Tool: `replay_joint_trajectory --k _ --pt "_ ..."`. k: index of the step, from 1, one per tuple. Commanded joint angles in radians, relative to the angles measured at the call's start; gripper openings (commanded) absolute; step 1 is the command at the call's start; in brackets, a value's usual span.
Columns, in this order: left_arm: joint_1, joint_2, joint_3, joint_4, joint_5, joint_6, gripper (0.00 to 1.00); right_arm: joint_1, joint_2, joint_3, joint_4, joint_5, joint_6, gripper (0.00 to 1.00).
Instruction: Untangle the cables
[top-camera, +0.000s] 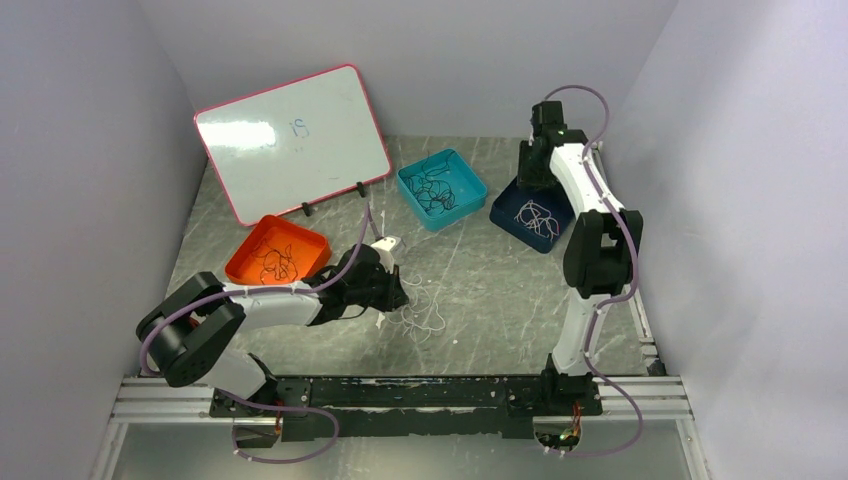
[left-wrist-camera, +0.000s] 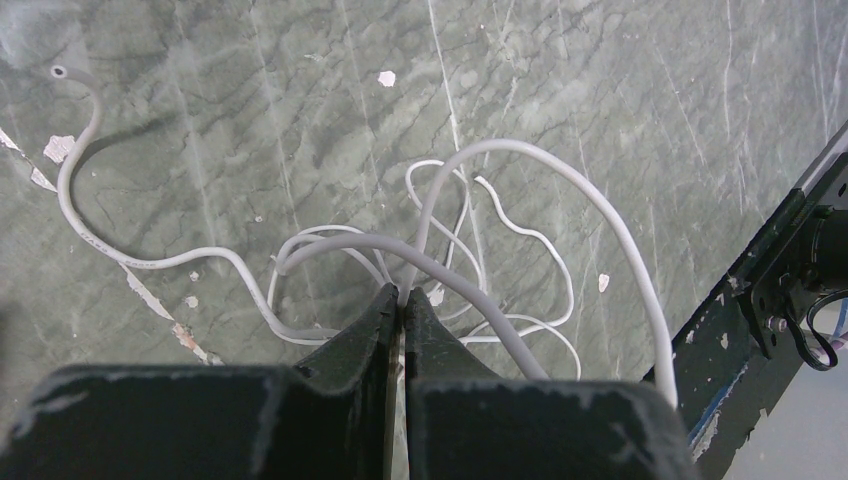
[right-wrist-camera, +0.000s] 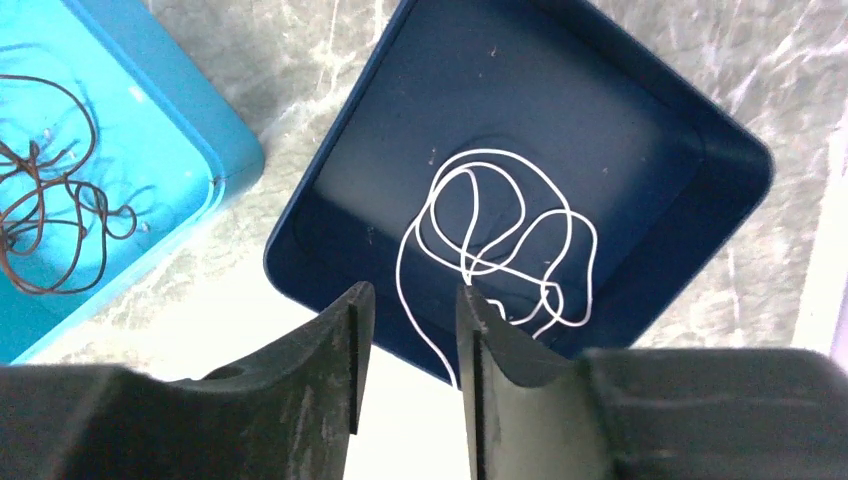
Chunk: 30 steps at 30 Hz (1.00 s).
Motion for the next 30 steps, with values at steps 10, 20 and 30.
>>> replay_joint_trajectory --k 10,20,30 --pt "-0.005 0.011 0.041 0.004 0.037 0.031 0.07 0.003 -0.025 -0.068 -0.231 0.090 -0.031 0.48" --pt "-0.005 -0.009 0.031 -0.009 0.030 0.038 0.07 -0.002 0.005 -0.107 -0.204 0.170 -0.015 0.29" --pt "-0.005 -0.081 0.053 -0.034 0.008 0.057 0.07 -0.001 -0.261 -0.194 0.136 -0.111 0.023 0.43"
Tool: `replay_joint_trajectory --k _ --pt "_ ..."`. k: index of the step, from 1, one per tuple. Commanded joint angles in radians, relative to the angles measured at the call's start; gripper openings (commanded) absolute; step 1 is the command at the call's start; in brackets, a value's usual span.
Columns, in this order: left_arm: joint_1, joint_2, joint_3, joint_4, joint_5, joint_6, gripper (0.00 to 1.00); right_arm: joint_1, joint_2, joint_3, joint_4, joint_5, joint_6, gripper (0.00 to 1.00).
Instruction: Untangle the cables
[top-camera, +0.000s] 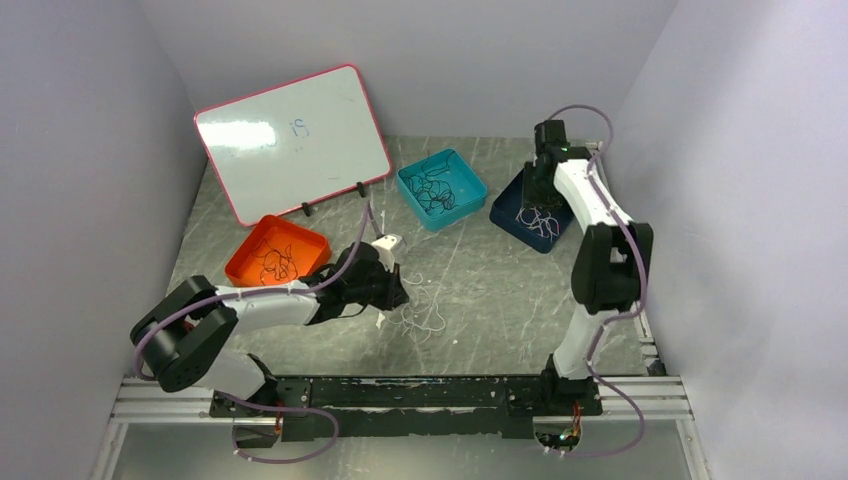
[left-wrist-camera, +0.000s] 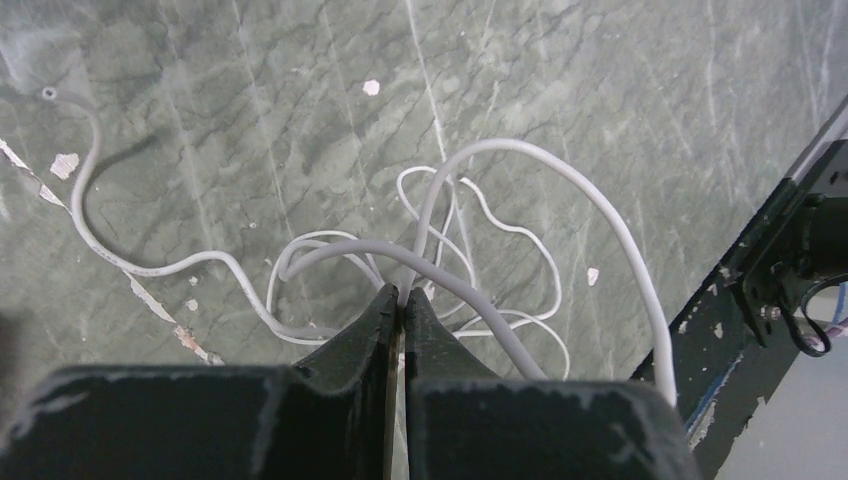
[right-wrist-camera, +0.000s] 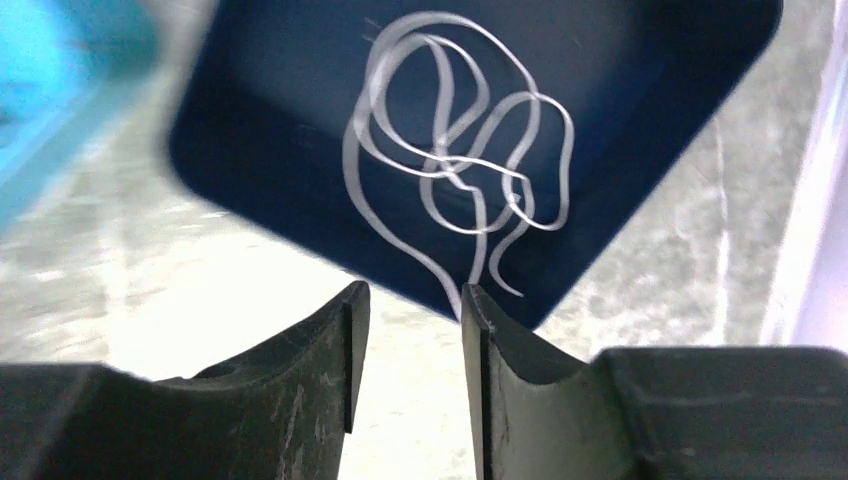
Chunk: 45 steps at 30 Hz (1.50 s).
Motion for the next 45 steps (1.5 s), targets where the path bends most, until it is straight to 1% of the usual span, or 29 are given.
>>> replay_joint_trajectory --k 1,5,8,10,12,16,17,21,23,24,25,26,30,34,41,45 --pt "-0.005 -0.080 0.043 -0.012 -0.007 0.039 0.07 0.000 -0.206 -0.049 0.236 -0.266 0.040 0.44" --pt "-0.006 -0.132 0.066 -0.058 -0.033 0.081 0.07 0.018 -0.289 -0.153 0.312 -0.503 0.090 0.45" --pt "-0.005 -0.150 0.071 -0.067 -0.024 0.125 0.07 0.061 -0.360 -0.267 0.397 -0.643 0.113 0.46" --pt "-0.006 -0.152 0.071 -0.057 0.002 0.147 0.07 0.108 -0.411 -0.351 0.482 -0.747 0.117 0.47" --pt "-0.005 -0.152 0.072 -0.039 0.045 0.153 0.07 0.187 -0.471 -0.437 0.591 -0.807 0.082 0.49" --pt "-0.004 -0.144 0.081 -0.010 0.122 0.136 0.07 0.305 -0.636 -0.617 0.800 -0.855 -0.001 0.51" --pt "-0.004 -0.142 0.083 -0.007 0.130 0.131 0.07 0.322 -0.679 -0.673 0.855 -0.834 -0.002 0.51" --pt "0.000 -0.132 0.093 -0.010 0.142 0.118 0.07 0.346 -0.850 -0.840 1.091 -0.737 -0.003 0.52" --pt "0.014 -0.129 0.092 -0.004 0.153 0.117 0.07 0.350 -0.912 -0.927 1.226 -0.736 -0.047 0.51" --pt "0.024 -0.126 0.095 -0.005 0.163 0.117 0.07 0.353 -0.931 -0.960 1.281 -0.759 -0.072 0.52" --pt "0.035 -0.121 0.100 -0.009 0.176 0.117 0.07 0.359 -0.944 -0.982 1.308 -0.783 -0.110 0.54" --pt "0.044 -0.117 0.106 -0.015 0.192 0.117 0.07 0.374 -0.953 -0.983 1.302 -0.801 -0.149 0.54" --pt "0.074 -0.115 0.118 -0.024 0.233 0.117 0.07 0.443 -0.955 -0.946 1.154 -0.877 -0.395 0.55" --pt "0.091 -0.113 0.133 -0.043 0.260 0.129 0.07 0.524 -0.961 -0.933 1.063 -0.894 -0.555 0.55" --pt "0.099 -0.110 0.137 -0.048 0.271 0.130 0.07 0.622 -0.901 -0.895 0.940 -0.860 -0.700 0.55" --pt "0.100 -0.110 0.136 -0.040 0.280 0.129 0.07 0.644 -0.864 -0.889 0.931 -0.791 -0.751 0.53"
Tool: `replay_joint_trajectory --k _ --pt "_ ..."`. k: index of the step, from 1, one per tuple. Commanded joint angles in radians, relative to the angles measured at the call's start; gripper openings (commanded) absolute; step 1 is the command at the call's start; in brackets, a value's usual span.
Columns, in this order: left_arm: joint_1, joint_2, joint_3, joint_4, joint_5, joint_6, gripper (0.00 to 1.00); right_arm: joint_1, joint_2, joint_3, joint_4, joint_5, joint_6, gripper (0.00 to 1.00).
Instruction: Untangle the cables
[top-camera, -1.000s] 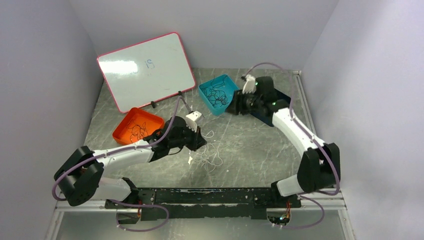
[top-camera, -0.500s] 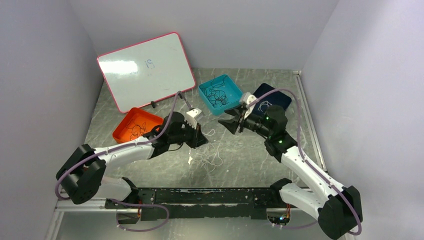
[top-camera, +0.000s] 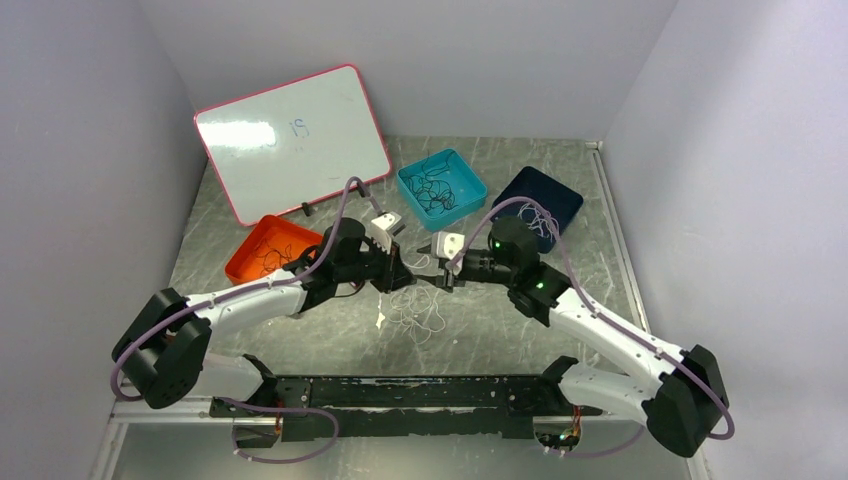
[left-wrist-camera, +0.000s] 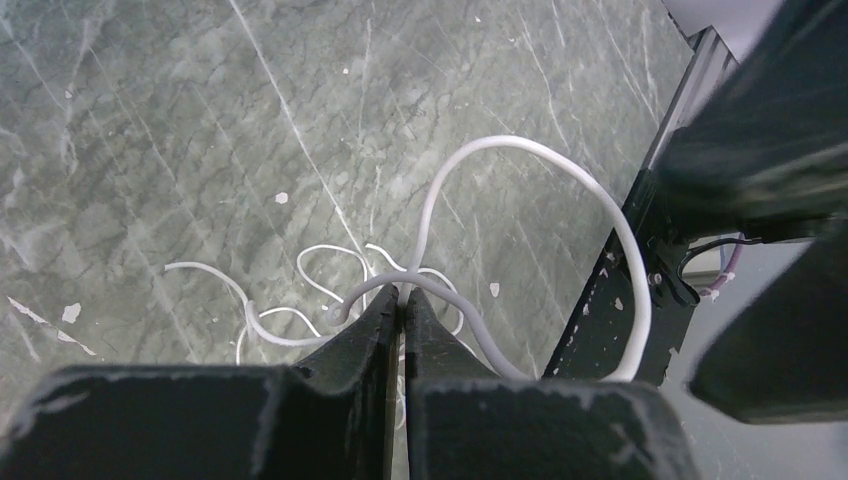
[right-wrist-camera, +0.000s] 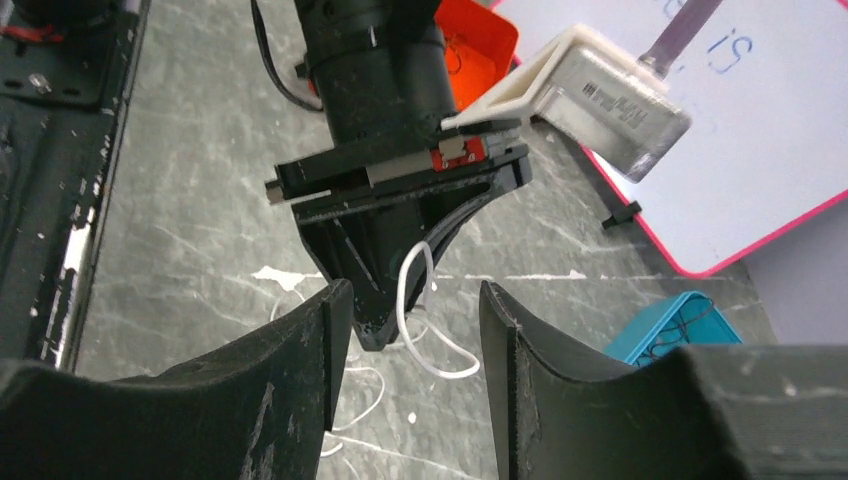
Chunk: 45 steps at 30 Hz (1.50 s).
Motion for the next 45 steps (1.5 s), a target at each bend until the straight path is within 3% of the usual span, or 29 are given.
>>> replay_joint_trajectory --k 1,9,17,19,21,23,30,34,41,45 --pt "0.007 0.004 0.029 0.016 0.040 0.008 0.07 0.023 0.030 0.026 -0.046 0.075 -0.112 0.52" --pt "0.008 0.010 0.028 0.016 0.056 0.008 0.07 0.043 0.064 0.040 -0.095 0.156 -0.160 0.47" --pt "0.008 -0.004 0.014 0.029 0.050 0.004 0.07 0.048 0.068 0.085 -0.104 0.240 -0.131 0.06" --pt "0.007 -0.018 0.009 0.024 0.033 0.002 0.14 0.047 0.064 0.109 -0.106 0.270 -0.102 0.00" --pt "0.008 -0.040 -0.001 0.022 0.004 -0.002 0.34 0.047 0.055 0.138 -0.111 0.299 -0.075 0.00" --pt "0.008 -0.085 -0.032 0.038 -0.037 -0.003 0.42 0.048 0.051 0.179 -0.131 0.300 -0.047 0.00" --pt "0.007 -0.331 -0.163 0.080 -0.195 -0.067 0.55 0.047 0.081 0.390 -0.256 0.318 0.065 0.00" --pt "0.008 -0.439 -0.185 0.070 -0.287 -0.061 0.69 0.047 0.104 0.468 -0.309 0.308 0.108 0.00" --pt "0.008 -0.471 -0.079 0.033 -0.427 -0.005 0.73 0.048 0.133 0.565 -0.329 0.287 0.181 0.00" --pt "0.008 -0.452 -0.066 0.119 -0.420 0.064 0.73 0.047 0.145 0.601 -0.320 0.263 0.224 0.00"
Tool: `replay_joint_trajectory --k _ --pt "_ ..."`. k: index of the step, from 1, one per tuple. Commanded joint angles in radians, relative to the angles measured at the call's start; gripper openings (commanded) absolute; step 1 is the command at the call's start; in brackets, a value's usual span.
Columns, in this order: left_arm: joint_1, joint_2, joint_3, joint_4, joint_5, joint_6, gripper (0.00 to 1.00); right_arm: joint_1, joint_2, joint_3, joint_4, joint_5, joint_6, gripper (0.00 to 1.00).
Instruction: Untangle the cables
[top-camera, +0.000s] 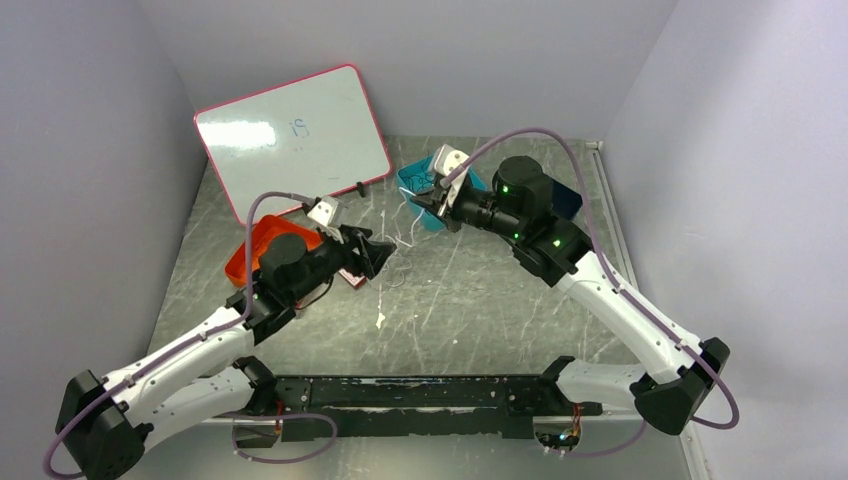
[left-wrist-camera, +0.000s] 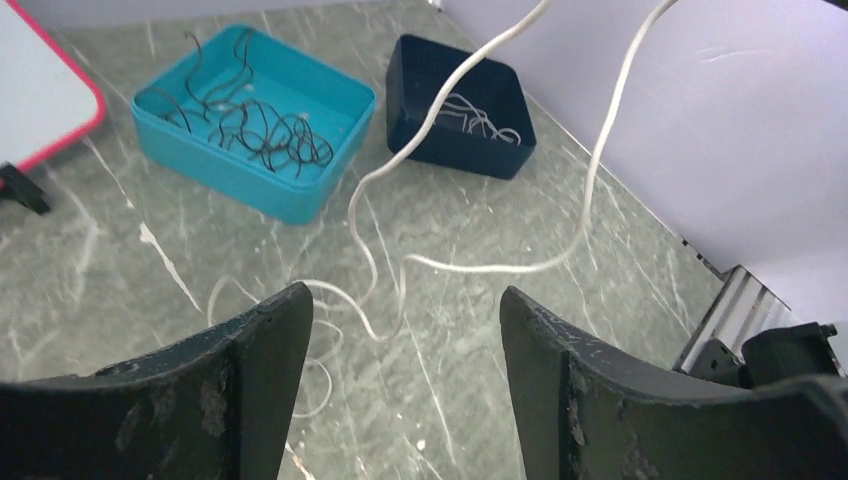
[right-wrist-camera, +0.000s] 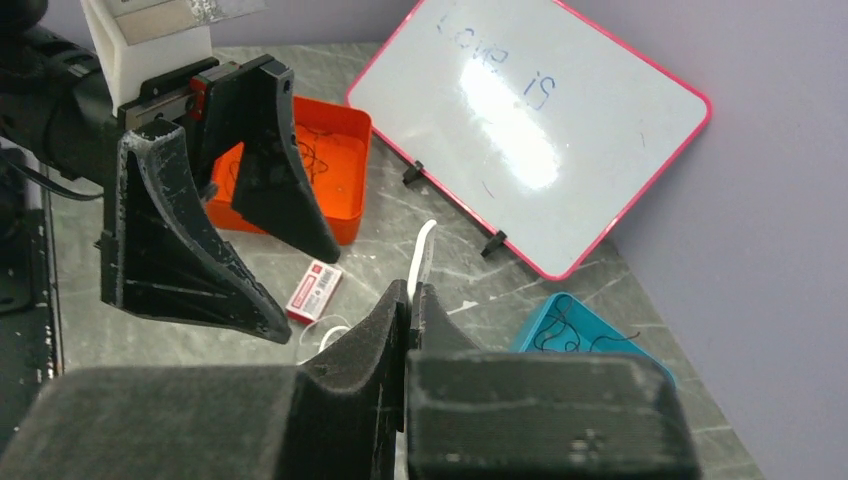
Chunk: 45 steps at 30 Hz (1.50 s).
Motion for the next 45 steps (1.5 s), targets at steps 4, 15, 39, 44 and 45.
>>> replay_joint_trajectory --k 4,15,39,44,45 --pt "0.004 -0.001 0.009 0.210 0.005 0.116 0.74 0.005 0.013 0.073 -0.014 -0.047 0.103 0.00" --pt "0.006 0.081 0.104 0.252 0.104 0.163 0.73 0.005 0.014 0.104 -0.044 -0.061 0.128 0.00" --pt "0.006 0.281 0.221 0.322 0.154 0.262 0.72 0.007 0.052 0.173 -0.069 -0.172 0.201 0.00" --pt "0.006 0.315 0.266 0.264 0.166 0.267 0.55 0.008 0.037 0.206 -0.070 -0.194 0.216 0.00" --pt "0.006 0.320 0.272 0.248 0.181 0.262 0.51 0.008 0.031 0.205 -0.057 -0.188 0.222 0.00"
